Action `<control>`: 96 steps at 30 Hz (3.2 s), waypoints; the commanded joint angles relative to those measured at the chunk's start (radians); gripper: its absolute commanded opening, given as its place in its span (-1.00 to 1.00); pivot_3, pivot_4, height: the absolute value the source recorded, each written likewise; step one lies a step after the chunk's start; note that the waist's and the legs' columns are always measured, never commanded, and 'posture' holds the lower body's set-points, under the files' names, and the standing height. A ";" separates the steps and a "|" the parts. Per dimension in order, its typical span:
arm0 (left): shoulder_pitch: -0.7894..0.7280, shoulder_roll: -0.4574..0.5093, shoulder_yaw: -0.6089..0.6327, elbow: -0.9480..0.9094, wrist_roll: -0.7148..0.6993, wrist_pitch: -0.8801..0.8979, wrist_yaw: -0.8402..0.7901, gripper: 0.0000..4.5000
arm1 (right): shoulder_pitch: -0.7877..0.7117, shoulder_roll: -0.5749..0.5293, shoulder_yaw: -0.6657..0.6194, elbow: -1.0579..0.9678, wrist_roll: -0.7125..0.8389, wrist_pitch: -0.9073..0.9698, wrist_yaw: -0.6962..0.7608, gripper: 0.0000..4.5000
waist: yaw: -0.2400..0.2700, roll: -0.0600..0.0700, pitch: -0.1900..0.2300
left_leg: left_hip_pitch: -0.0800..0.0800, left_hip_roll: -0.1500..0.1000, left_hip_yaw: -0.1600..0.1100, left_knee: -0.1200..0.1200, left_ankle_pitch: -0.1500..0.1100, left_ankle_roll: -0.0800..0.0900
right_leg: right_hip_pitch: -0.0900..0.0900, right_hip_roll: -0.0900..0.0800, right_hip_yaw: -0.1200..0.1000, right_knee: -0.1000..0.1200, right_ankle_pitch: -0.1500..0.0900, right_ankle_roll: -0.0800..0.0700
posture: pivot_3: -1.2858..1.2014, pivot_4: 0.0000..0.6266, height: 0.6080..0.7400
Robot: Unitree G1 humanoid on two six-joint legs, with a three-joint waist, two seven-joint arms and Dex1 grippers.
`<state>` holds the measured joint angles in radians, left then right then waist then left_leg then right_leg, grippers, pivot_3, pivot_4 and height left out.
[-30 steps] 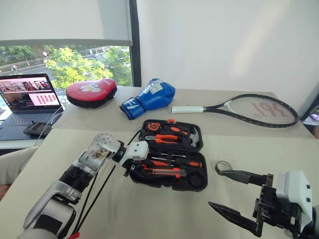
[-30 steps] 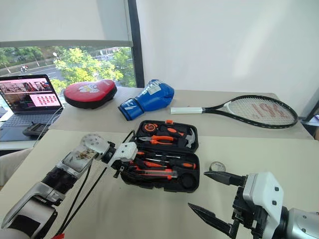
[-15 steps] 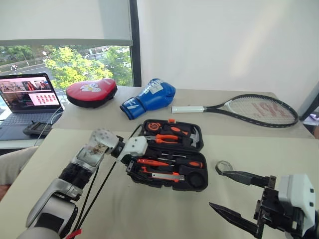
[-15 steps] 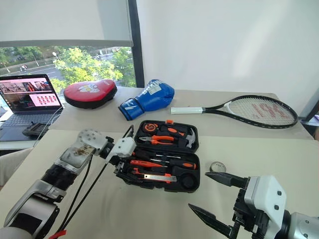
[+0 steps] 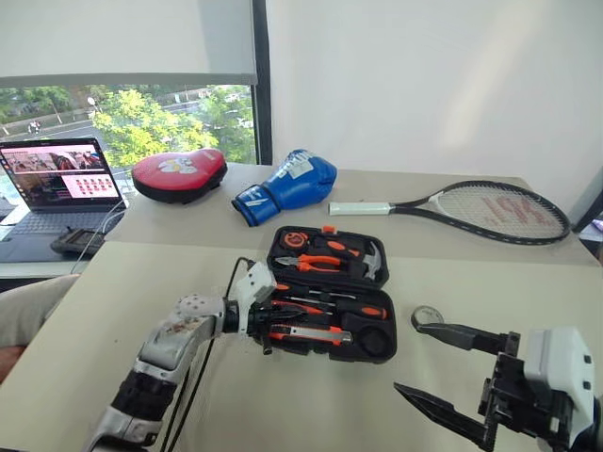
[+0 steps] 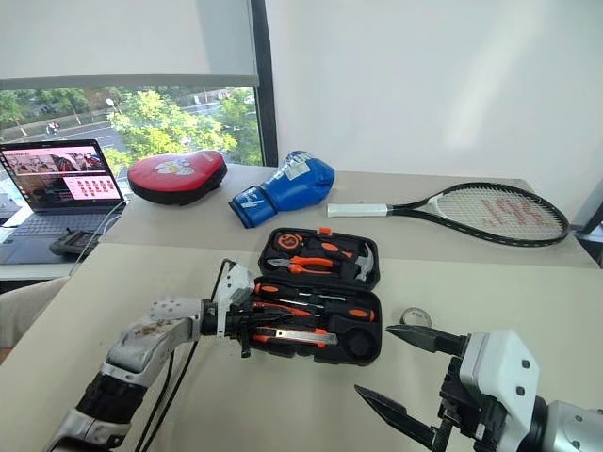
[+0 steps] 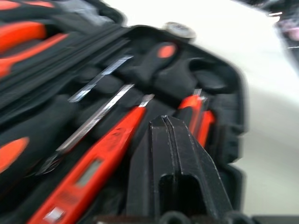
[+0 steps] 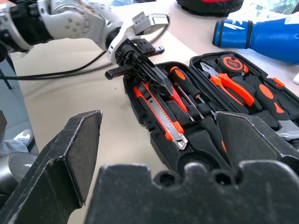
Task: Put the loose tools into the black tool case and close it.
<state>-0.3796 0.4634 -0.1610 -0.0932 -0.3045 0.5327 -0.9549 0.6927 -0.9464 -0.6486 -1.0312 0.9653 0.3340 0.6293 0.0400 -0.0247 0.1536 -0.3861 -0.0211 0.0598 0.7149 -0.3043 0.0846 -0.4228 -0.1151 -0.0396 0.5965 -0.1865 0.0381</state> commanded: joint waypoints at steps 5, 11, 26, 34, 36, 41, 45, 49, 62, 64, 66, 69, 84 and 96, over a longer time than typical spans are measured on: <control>0.131 0.069 -0.104 -0.069 0.137 0.033 0.120 -0.95 | 0.044 -0.022 -0.052 -0.016 0.022 -0.056 -0.009 1.00 | -0.006 0.006 -0.007 | 0.004 0.002 0.000 -0.002 -0.004 0.002 | 0.002 -0.003 0.001 0.000 0.001 -0.002 | 0.03 -0.52 1.00; 0.104 0.063 -0.176 0.023 0.168 0.067 0.128 -0.95 | 0.014 -0.056 -0.041 -0.016 0.067 0.003 -0.048 1.00 | -0.004 0.014 -0.022 | 0.013 0.003 0.001 -0.004 -0.005 0.003 | 0.005 0.001 0.000 0.000 -0.002 -0.006 | 0.03 -0.52 1.00; 0.115 0.093 0.172 -0.195 -0.290 0.041 -0.099 -0.72 | -0.237 -0.131 0.101 0.096 -0.013 0.239 -0.230 1.00 | -0.004 0.005 -0.021 | 0.006 0.008 0.000 -0.003 0.000 -0.004 | 0.000 0.001 0.000 0.004 -0.005 -0.018 | 0.03 -0.52 1.00; 0.099 0.262 0.223 -0.419 -0.455 0.188 -0.128 0.45 | -0.644 -0.280 0.443 0.392 -0.143 0.491 -0.240 1.00 | -0.005 0.006 -0.014 | 0.001 0.003 0.001 -0.002 0.003 -0.006 | -0.002 0.003 -0.002 0.001 -0.007 -0.020 | 0.03 -0.52 1.00; 0.099 0.273 0.230 -0.449 -0.488 0.218 -0.104 0.73 | -0.727 -0.265 0.513 0.444 -0.163 0.525 -0.210 1.00 | -0.002 0.006 -0.013 | 0.001 0.003 0.001 -0.002 0.002 -0.004 | -0.001 0.004 -0.002 -0.001 -0.007 -0.020 | 0.03 -0.52 1.00; 0.107 0.314 0.271 -0.520 -0.539 0.261 -0.051 0.89 | -0.989 -0.166 0.776 0.664 -0.339 0.576 -0.131 0.74 | -0.013 0.005 -0.011 | -0.001 0.001 0.001 -0.002 0.003 -0.005 | -0.002 0.007 -0.003 -0.002 -0.006 -0.017 | 0.03 -0.52 1.00; 0.149 0.330 0.290 -0.546 -0.539 0.243 -0.033 0.89 | -1.062 -0.128 0.843 0.747 -0.407 0.593 -0.069 0.74 | -0.015 0.007 -0.010 | -0.002 0.001 0.002 -0.002 0.003 -0.005 | -0.003 0.007 -0.005 -0.001 -0.002 -0.009 | 0.03 -0.52 1.00; 0.202 0.337 0.298 -0.570 -0.526 0.215 -0.020 0.89 | -1.088 -0.090 0.903 0.813 -0.478 0.591 -0.017 0.20 | -0.023 0.007 -0.010 | -0.002 0.000 0.002 -0.003 0.003 -0.005 | -0.003 0.007 -0.005 -0.002 -0.002 -0.008 | 0.03 -0.52 1.00; 0.259 0.359 0.330 -0.541 -0.524 0.193 -0.003 0.89 | -1.104 -0.086 0.674 0.524 -0.295 0.748 0.130 -0.99 | -0.026 0.010 -0.008 | -0.001 0.001 0.001 -0.002 0.003 -0.006 | -0.003 0.007 -0.004 0.000 0.000 -0.007 | 0.03 -0.52 1.00; 0.252 0.366 0.329 -0.537 -0.529 0.197 0.001 0.89 | -1.142 -0.056 0.700 0.452 -0.246 0.810 0.126 -0.99 | -0.029 0.011 -0.008 | 0.000 0.002 0.001 -0.003 0.004 -0.007 | -0.003 0.007 -0.004 0.000 0.000 -0.007 | 0.03 -0.52 1.00; 0.243 0.369 0.321 -0.536 -0.529 0.197 0.005 0.89 | -1.169 -0.014 0.753 0.439 -0.256 0.843 0.095 -0.99 | -0.029 0.010 -0.007 | 0.000 0.003 0.001 -0.004 0.003 -0.008 | -0.003 0.007 -0.004 0.000 0.000 -0.007 | 0.03 -0.52 1.00; 0.222 0.369 0.312 -0.536 -0.532 0.206 0.019 0.89 | -1.187 0.039 0.878 0.464 -0.335 0.841 0.059 -0.99 | -0.025 0.010 -0.007 | 0.000 0.002 0.000 -0.003 0.003 -0.008 | -0.003 0.007 -0.005 0.000 0.000 -0.008 | 0.03 -0.52 1.00; 0.272 0.380 0.321 -0.554 -0.517 0.193 0.042 0.89 | -1.191 0.009 1.000 0.481 -0.434 0.812 0.148 0.05 | -0.025 0.010 -0.007 | -0.001 -0.001 0.000 -0.003 0.003 -0.008 | -0.003 0.006 -0.007 -0.001 0.000 -0.007 | 0.03 -0.52 1.00; 0.238 0.328 0.290 -0.472 -0.495 0.168 0.066 0.89 | -1.027 0.230 0.602 0.405 -0.301 0.691 0.030 -0.23 | -0.025 0.010 -0.007 | -0.001 0.000 0.000 -0.003 0.003 -0.008 | -0.003 0.006 -0.008 0.000 0.000 -0.007 | 0.03 -0.52 1.00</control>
<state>-0.1224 0.7935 0.1300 -0.5666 -0.8084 0.7332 -0.8853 -0.3693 -0.7446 0.0200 -0.6059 0.6872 1.1028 0.7148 0.0148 -0.0146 0.1466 -0.3870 -0.0210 0.0596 0.7122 -0.3009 0.0767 -0.4254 -0.1092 -0.0472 0.5963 -0.1860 0.0310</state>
